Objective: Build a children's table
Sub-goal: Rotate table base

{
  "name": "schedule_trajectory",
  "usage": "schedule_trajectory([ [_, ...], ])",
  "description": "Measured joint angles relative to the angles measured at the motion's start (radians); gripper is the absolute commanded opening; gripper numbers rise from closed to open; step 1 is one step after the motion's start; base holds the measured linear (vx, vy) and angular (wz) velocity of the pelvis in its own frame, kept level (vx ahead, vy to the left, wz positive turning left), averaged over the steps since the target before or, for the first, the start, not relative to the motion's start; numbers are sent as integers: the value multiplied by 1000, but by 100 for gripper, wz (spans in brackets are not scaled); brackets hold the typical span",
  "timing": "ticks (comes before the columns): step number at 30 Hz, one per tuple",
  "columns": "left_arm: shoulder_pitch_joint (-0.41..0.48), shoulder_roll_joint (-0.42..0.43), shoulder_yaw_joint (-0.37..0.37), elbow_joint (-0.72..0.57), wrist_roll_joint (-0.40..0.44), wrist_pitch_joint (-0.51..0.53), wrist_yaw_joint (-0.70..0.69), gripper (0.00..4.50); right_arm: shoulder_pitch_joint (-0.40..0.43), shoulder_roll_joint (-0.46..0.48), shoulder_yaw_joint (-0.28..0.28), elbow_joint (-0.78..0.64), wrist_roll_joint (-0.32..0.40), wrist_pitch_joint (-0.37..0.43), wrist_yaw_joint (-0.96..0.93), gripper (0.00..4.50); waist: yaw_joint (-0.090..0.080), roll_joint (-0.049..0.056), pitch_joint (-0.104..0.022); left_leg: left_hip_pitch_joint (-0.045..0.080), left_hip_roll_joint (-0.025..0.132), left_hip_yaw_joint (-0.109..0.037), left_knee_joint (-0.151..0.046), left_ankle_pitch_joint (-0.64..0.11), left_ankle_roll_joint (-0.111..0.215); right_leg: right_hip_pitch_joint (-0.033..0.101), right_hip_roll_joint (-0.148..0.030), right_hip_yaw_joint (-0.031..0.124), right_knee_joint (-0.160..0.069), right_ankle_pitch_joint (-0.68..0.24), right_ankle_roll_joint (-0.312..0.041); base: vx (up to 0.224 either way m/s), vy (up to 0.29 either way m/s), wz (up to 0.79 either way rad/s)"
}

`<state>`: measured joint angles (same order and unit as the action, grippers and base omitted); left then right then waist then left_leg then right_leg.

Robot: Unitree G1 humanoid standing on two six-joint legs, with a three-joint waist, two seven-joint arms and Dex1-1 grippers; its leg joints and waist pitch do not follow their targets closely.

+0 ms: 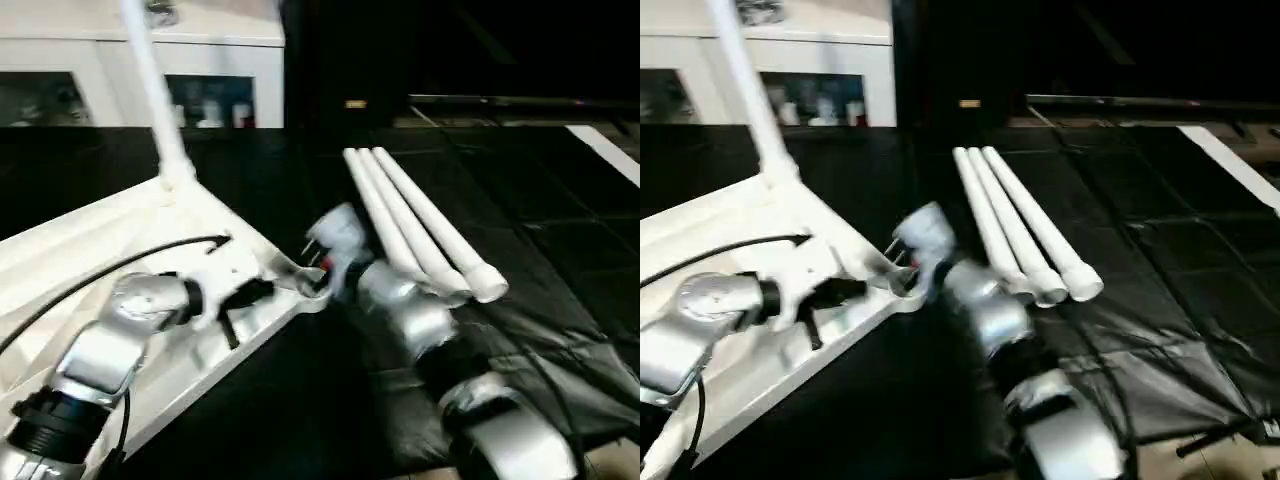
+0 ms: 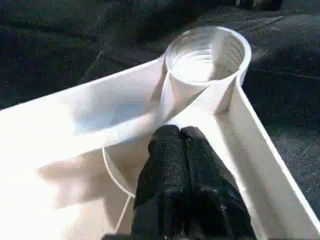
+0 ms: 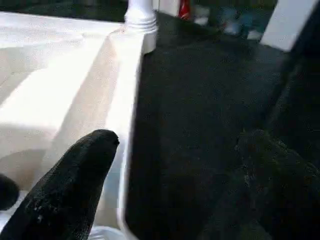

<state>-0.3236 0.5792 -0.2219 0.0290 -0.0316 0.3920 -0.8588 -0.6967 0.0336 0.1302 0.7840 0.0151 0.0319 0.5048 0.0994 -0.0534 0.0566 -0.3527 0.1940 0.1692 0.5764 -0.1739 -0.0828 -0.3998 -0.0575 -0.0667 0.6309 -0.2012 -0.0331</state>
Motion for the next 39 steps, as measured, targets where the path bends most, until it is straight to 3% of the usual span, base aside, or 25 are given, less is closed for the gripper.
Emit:
schedule_trajectory([
  [4,10,30,18,-69,-59,50,-47,2,5,6,26,0,-6,-1,21,424,-7,0,0,0,1,0,-1,0,0,-1,1,-1,1,0,0,0,0,0],
  [10,74,269,82,-189,-126,179,-227,2,5,-12,41,6,-17,-14,50,424,-11,1,1,0,2,0,-1,0,-1,-2,2,0,0,0,0,0,0,0],
  [12,76,311,106,-188,-123,197,-241,2,3,-15,43,13,-24,-22,58,424,-4,-1,1,0,2,0,-1,0,0,-1,1,0,0,-1,1,0,0,0],
  [13,73,325,113,-177,-113,200,-238,32,3,-15,44,15,-25,-24,65,424,-4,-1,1,0,2,0,-1,0,0,-1,1,0,0,-1,1,0,0,0],
  [17,51,397,122,-133,-60,229,-214,40,1,-8,66,24,-29,-38,89,424,-5,-3,0,0,2,0,0,0,0,-1,1,0,1,0,0,0,0,0],
  [20,66,453,107,-137,-47,271,-229,79,0,-12,67,26,-32,-44,93,424,-7,-2,1,0,2,0,0,0,0,-1,1,0,1,-1,1,0,0,0],
  [32,103,510,14,-207,-27,391,-272,163,-11,-34,106,55,-68,-82,130,424,-8,-3,1,0,2,0,0,0,-1,0,1,0,1,-1,0,0,0,0],
  [35,102,511,-9,-198,6,389,-255,163,-10,-48,118,55,-85,-88,145,424,-7,-3,0,0,2,0,0,0,0,0,1,0,1,-1,0,0,0,0],
  [39,85,490,-35,-151,64,360,-202,115,-10,-97,162,29,-121,-110,201,424,-4,-3,1,1,2,0,0,0,0,1,1,0,1,-1,0,0,0,0],
])
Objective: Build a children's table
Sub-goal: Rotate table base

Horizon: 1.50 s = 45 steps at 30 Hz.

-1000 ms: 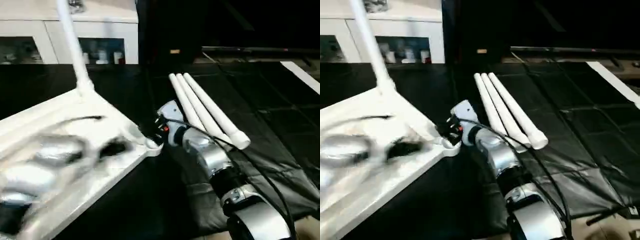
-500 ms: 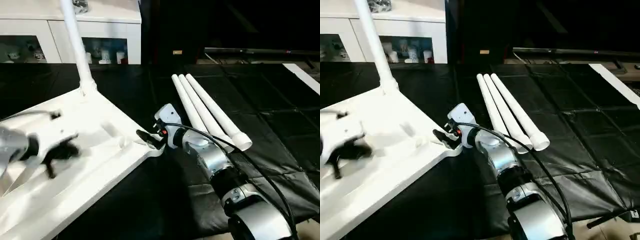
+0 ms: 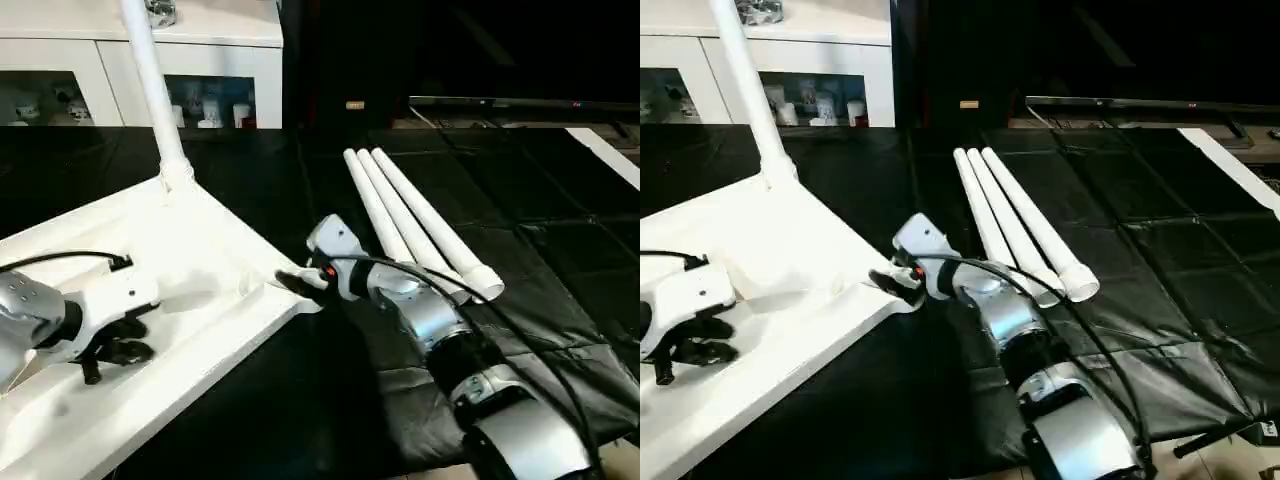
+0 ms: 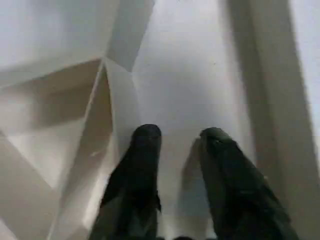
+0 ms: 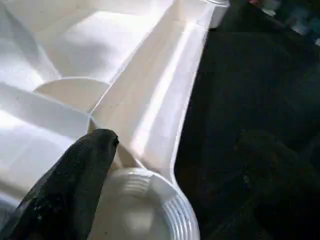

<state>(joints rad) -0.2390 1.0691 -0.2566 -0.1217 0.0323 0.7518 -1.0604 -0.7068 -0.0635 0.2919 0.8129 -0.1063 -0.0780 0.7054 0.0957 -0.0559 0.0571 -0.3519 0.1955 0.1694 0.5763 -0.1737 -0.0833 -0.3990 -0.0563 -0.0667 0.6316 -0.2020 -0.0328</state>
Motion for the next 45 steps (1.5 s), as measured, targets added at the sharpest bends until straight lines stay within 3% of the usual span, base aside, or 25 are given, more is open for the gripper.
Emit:
schedule_trajectory([
  [5,-13,-22,-15,31,18,-35,54,68,2,-55,51,-49,-29,-11,68,424,9,-1,-1,2,0,0,0,0,0,2,0,0,1,0,0,0,0,0],
  [12,-38,-73,-17,78,44,-83,101,3,2,-92,64,-75,-50,3,78,424,25,-4,-2,2,0,-1,2,0,0,5,0,0,1,-1,2,0,0,0],
  [22,-122,-177,-27,253,95,-194,234,3,27,-193,100,-184,-65,62,217,424,49,-6,-4,3,2,-1,3,0,0,9,0,-2,1,-1,5,0,0,0],
  [31,-252,-281,-55,425,147,-317,310,3,47,-205,106,-240,-63,97,225,424,54,-2,-2,2,2,-1,9,0,1,15,-1,-1,-1,1,4,0,0,0],
  [35,-276,-304,-57,444,153,-326,311,3,50,-200,105,-240,-64,99,182,424,47,-1,-1,3,2,-1,10,0,1,15,-1,-1,-1,1,4,0,0,0],
  [37,-270,-295,-53,428,153,-316,309,3,54,-184,79,-235,-55,113,154,424,46,3,1,2,3,-1,9,0,1,14,-1,-1,0,1,4,0,0,0],
  [40,-238,-261,-10,351,117,-279,288,3,70,-156,-3,-236,10,167,115,424,43,7,4,1,4,-1,9,0,1,13,0,-2,0,1,3,0,0,0],
  [45,-200,-258,171,193,-44,-247,218,0,28,-122,-160,-251,124,283,2,437,42,7,3,-3,5,1,9,0,1,9,0,-1,0,1,3,0,0,0],
])
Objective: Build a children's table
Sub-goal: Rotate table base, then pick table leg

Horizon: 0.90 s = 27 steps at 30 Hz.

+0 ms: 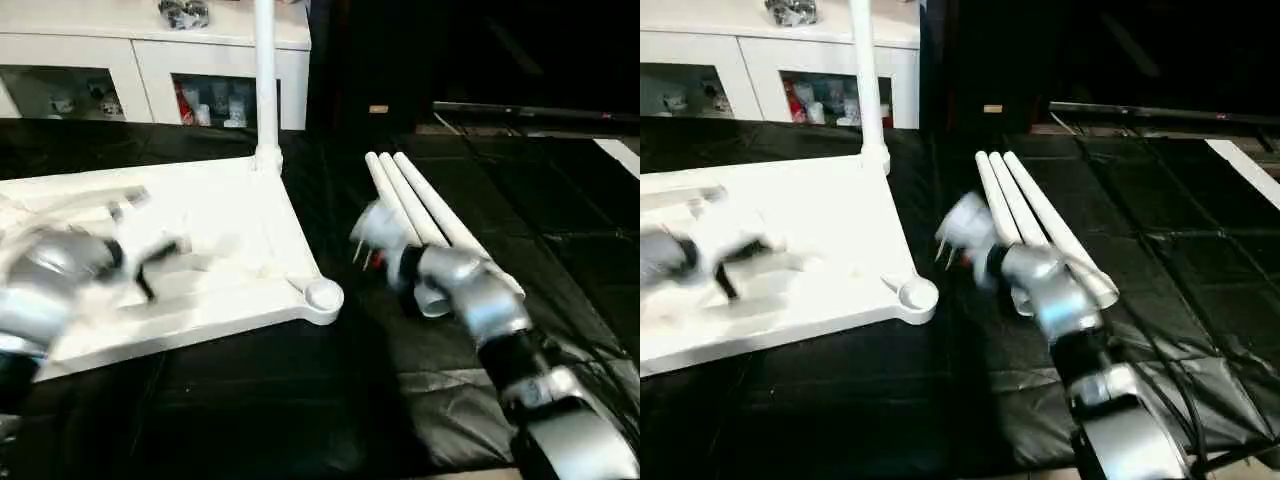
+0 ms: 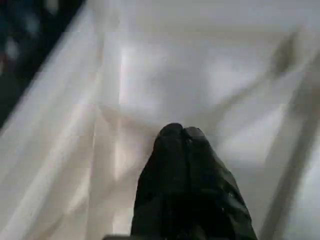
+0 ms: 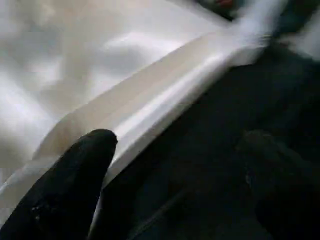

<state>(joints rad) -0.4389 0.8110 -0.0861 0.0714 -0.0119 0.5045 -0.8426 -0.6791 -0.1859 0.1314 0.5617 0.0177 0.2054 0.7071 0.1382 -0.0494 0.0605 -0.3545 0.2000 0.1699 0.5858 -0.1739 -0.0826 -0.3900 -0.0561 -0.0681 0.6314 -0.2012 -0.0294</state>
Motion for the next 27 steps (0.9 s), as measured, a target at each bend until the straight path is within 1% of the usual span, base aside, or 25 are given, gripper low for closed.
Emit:
schedule_trajectory([
  [2,16,-3,41,-41,-63,-22,-29,0,-20,3,-31,0,11,20,-50,437,0,0,0,0,0,0,0,0,0,0,0,0,0,0,0,0,0,0],
  [3,38,-9,67,-70,-98,-33,-44,0,-32,13,-45,4,8,27,-98,437,-1,0,0,0,0,1,0,0,0,-1,0,1,0,-1,0,0,0,0],
  [5,72,-23,79,-119,-139,-31,-62,0,-49,22,-55,27,2,35,-168,437,-1,0,0,0,0,1,0,0,0,-1,0,1,0,-1,0,0,0,0],
  [6,99,-31,80,-156,-166,-13,-78,0,-64,27,-56,50,-18,56,-210,437,-2,0,0,0,0,1,0,0,0,-2,0,1,0,-1,0,0,0,0],
  [7,118,-40,80,-190,-192,9,-92,0,-79,29,-56,71,-32,84,-241,437,-1,0,0,-1,0,1,0,0,0,-2,0,1,0,-1,0,0,0,0],
  [8,134,-53,76,-231,-224,44,-113,20,-95,28,-59,95,-41,122,-276,445,0,-1,0,-2,0,1,0,0,0,-3,0,1,0,-1,0,0,0,0],
  [9,139,-59,73,-255,-243,71,-122,20,-106,29,-60,111,-50,148,-300,445,1,-1,0,-3,0,1,0,0,0,-3,0,1,1,-1,0,0,0,0],
  [10,142,-58,69,-284,-267,115,-132,20,-129,33,-60,140,-61,196,-343,445,0,-1,0,-3,0,1,0,0,0,-5,0,1,2,-1,0,0,0,0],
  [12,152,-53,55,-341,-300,152,-157,20,-162,29,-68,183,-77,259,-408,445,-2,-1,0,-4,0,2,0,0,-1,-6,0,2,3,-1,0,0,0,0],
  [14,159,-53,40,-362,-322,163,-167,51,-191,24,-90,225,-76,303,-448,450,-3,0,0,-5,0,2,0,1,-1,-8,0,2,5,-1,1,0,0,0],
  [15,161,-53,36,-364,-329,165,-169,56,-199,22,-98,237,-75,315,-460,450,-4,0,0,-5,0,2,0,1,-2,-9,0,2,6,-1,1,0,0,0],
  [17,164,-53,34,-364,-338,166,-170,67,-202,19,-119,250,-63,334,-480,450,-8,0,0,-5,0,2,0,2,-3,-10,0,2,7,-1,1,0,0,0],
  [19,165,-52,34,-369,-342,169,-170,98,-203,18,-130,265,-51,344,-483,450,-14,0,0,-5,0,2,0,2,-3,-10,0,2,8,-1,1,0,0,0],
  [21,165,-51,31,-382,-344,176,-173,99,-203,18,-146,278,-37,368,-482,450,-21,0,0,-6,0,2,1,2,-3,-10,0,2,8,-1,1,0,0,0],
  [22,165,-50,31,-388,-345,184,-175,118,-203,18,-152,282,-30,379,-481,450,-25,0,0,-5,0,2,1,2,-3,-10,0,2,8,-1,1,0,0,0],
  [23,165,-49,31,-398,-347,197,-175,118,-205,19,-162,289,-22,396,-479,450,-27,0,0,-5,0,2,1,2,-3,-10,0,2,8,-1,1,0,0,0],
  [24,165,-47,30,-406,-349,205,-175,131,-205,18,-166,295,-15,408,-473,450,-28,0,0,-5,0,2,1,2,-3,-10,0,2,8,-1,1,0,0,0],
  [25,165,-44,30,-409,-350,210,-175,131,-205,19,-166,302,-10,421,-463,450,-29,0,0,-5,0,2,1,2,-3,-10,0,2,8,-1,1,0,0,0],
  [27,165,-43,29,-409,-351,216,-174,155,-206,22,-166,310,-5,431,-451,450,-30,1,1,-6,0,2,1,2,-4,-11,0,2,9,-1,1,0,0,0],
])
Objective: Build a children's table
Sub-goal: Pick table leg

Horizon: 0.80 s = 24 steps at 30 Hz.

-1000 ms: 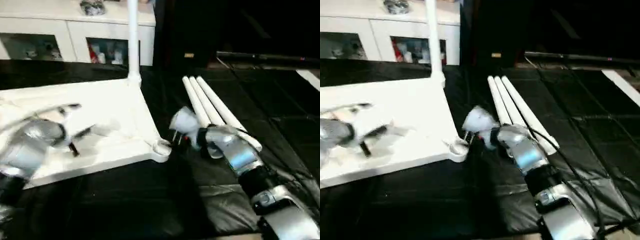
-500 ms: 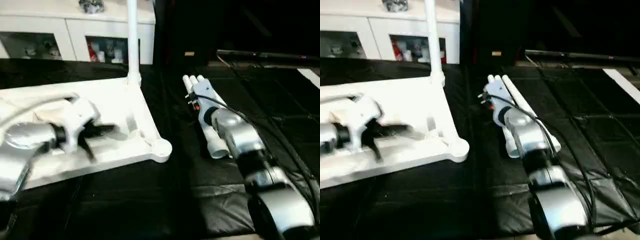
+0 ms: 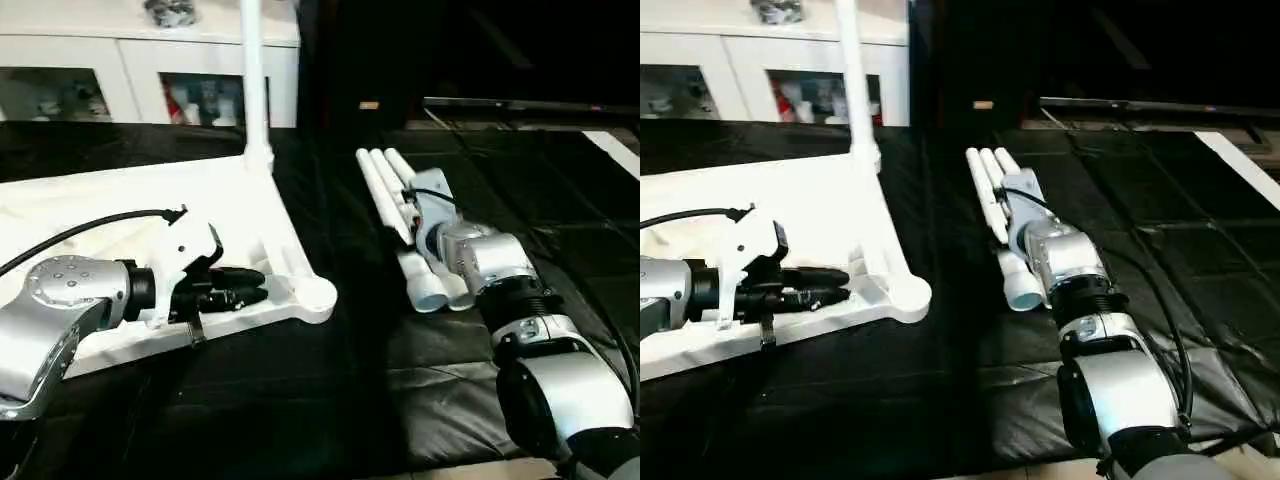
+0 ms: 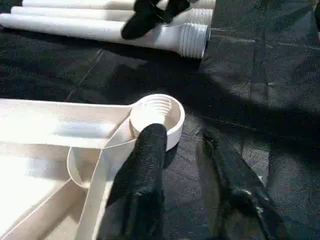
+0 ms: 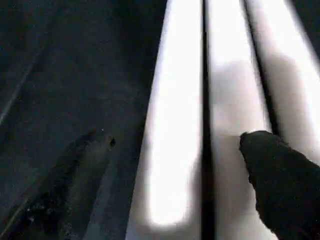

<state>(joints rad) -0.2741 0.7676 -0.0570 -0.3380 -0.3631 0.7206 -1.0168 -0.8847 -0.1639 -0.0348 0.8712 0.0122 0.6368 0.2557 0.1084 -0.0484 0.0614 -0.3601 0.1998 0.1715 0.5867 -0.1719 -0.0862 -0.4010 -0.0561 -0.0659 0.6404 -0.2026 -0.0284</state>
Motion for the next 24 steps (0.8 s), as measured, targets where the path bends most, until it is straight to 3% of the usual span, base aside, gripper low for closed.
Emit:
schedule_trajectory([
  [2,0,1,-1,0,-6,0,0,166,-2,1,0,0,4,9,10,450,0,0,0,0,0,0,0,0,0,0,0,0,1,0,0,0,0,0],
  [19,0,9,-20,-1,-6,10,8,291,-5,13,12,4,35,14,120,296,2,0,0,0,0,0,1,0,0,0,0,0,1,0,-1,0,0,0],
  [21,0,9,-26,-1,-6,11,10,325,-5,20,12,4,49,14,162,273,2,0,0,0,0,0,1,0,0,0,0,0,1,0,-1,0,0,0],
  [24,-1,9,-28,-1,-6,12,14,329,-5,30,9,14,66,14,198,258,2,0,0,0,0,0,1,0,0,0,0,0,1,0,-1,0,0,0],
])
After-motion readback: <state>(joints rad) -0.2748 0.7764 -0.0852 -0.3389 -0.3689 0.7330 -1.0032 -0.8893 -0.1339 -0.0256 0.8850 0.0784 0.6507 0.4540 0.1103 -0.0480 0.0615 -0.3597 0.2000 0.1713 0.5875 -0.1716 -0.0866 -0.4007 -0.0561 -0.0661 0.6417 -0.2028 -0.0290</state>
